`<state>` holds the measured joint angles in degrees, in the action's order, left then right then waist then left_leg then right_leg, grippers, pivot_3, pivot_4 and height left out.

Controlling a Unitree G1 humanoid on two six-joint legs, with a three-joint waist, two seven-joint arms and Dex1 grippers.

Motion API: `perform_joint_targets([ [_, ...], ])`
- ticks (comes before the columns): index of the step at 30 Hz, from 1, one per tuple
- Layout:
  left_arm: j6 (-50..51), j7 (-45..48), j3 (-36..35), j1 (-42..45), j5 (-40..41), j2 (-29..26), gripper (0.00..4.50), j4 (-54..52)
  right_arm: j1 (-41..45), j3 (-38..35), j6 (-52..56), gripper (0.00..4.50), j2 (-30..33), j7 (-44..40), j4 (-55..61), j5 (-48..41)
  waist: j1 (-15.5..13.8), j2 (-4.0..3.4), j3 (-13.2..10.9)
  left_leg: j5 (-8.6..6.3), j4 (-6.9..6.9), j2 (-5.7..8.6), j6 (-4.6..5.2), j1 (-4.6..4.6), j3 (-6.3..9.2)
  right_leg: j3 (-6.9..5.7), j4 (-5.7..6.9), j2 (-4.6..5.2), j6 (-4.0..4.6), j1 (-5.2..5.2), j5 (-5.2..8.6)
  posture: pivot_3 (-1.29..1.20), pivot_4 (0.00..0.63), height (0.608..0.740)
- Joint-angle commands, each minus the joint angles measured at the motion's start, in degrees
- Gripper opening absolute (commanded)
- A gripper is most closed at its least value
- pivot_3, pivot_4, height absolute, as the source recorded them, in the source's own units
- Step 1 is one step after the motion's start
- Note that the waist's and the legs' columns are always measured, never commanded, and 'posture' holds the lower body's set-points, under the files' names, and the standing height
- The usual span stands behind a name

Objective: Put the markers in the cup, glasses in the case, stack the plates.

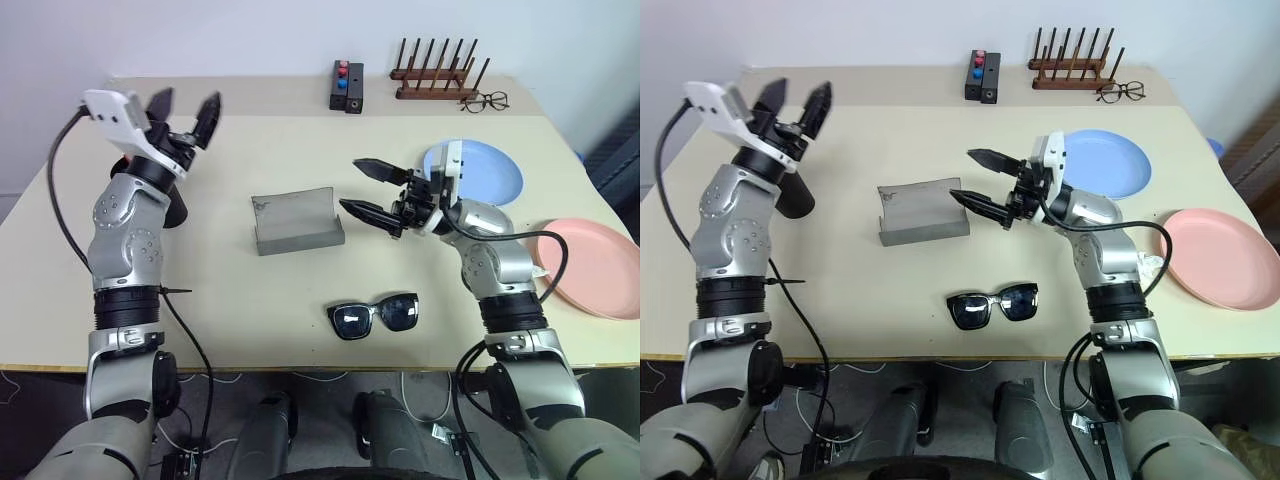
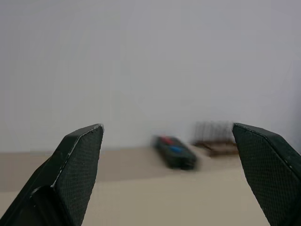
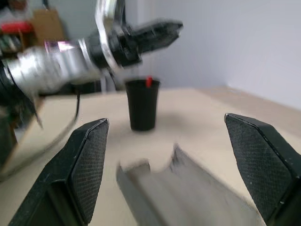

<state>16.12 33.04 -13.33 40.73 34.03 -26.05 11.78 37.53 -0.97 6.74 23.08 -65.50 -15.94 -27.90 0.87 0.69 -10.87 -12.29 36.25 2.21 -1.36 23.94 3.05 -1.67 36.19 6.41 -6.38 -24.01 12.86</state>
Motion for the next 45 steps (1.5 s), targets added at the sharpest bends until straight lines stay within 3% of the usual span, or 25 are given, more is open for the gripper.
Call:
perform_joint_targets([
  [1,7.86,10.95,4.35,2.29,1.90,-4.56,4.46,-1.98,-2.72,-1.10,1.54,4.03,4.20,-0.09,5.22,0.99,-0.05,-0.01,0.00,0.00,0.00,0.00,0.00,0.00,0.00,0.00,0.00,0.00,0.00,0.00,0.00,0.00,0.150,0.740],
  [8,3.40,27.21,15.96,9.89,-9.53,-8.77,4.46,8.82,-11.03,-3.57,4.77,4.03,12.54,-0.81,12.53,-0.04,-0.19,0.01,-0.01,0.00,0.04,-0.01,0.01,0.00,-0.01,0.00,-0.04,-0.03,0.01,0.06,0.01,0.00,0.150,0.740],
  [16,-0.24,43.34,23.53,14.50,-16.34,-8.26,4.46,19.57,-20.33,-8.57,5.23,4.03,18.71,-3.10,17.38,-1.92,-0.26,0.03,-0.03,-0.01,0.02,-0.06,0.03,0.03,-0.05,0.00,-0.08,-0.05,0.01,0.04,0.02,0.00,0.150,0.740],
  [26,-5.21,47.96,25.39,15.70,-22.92,-4.86,4.46,29.80,-32.34,-16.72,6.87,4.03,23.96,-3.16,25.23,-4.88,-0.27,0.12,-0.09,-0.04,0.24,-0.07,0.09,0.14,-0.02,-0.02,-0.07,-0.01,-0.01,0.05,0.04,0.00,0.150,0.740],
  [38,-12.23,47.06,27.19,18.53,-31.37,-1.97,4.46,40.91,-38.23,-20.82,10.48,4.03,23.70,1.57,33.05,-6.55,-1.10,0.15,-0.10,-0.19,0.81,-0.08,0.34,0.48,0.16,-0.13,-0.06,0.04,-0.05,0.05,0.04,0.00,0.150,0.740],
  [41,-12.26,46.71,27.23,19.13,-32.71,-1.24,3.61,42.89,-38.98,-21.31,10.70,4.03,23.57,2.34,33.82,-6.74,-1.58,0.15,-0.10,-0.20,0.87,-0.07,0.35,0.48,0.18,-0.12,-0.07,0.06,-0.07,0.05,0.06,0.00,0.150,0.740],
  [45,-13.24,46.64,27.13,20.05,-34.02,-0.63,1.67,44.59,-39.41,-21.60,11.00,4.03,23.58,3.25,34.50,-7.01,-1.66,0.17,-0.11,-0.20,0.89,-0.06,0.35,0.50,0.16,-0.13,-0.07,0.06,-0.07,0.07,0.06,0.00,0.150,0.740],
])
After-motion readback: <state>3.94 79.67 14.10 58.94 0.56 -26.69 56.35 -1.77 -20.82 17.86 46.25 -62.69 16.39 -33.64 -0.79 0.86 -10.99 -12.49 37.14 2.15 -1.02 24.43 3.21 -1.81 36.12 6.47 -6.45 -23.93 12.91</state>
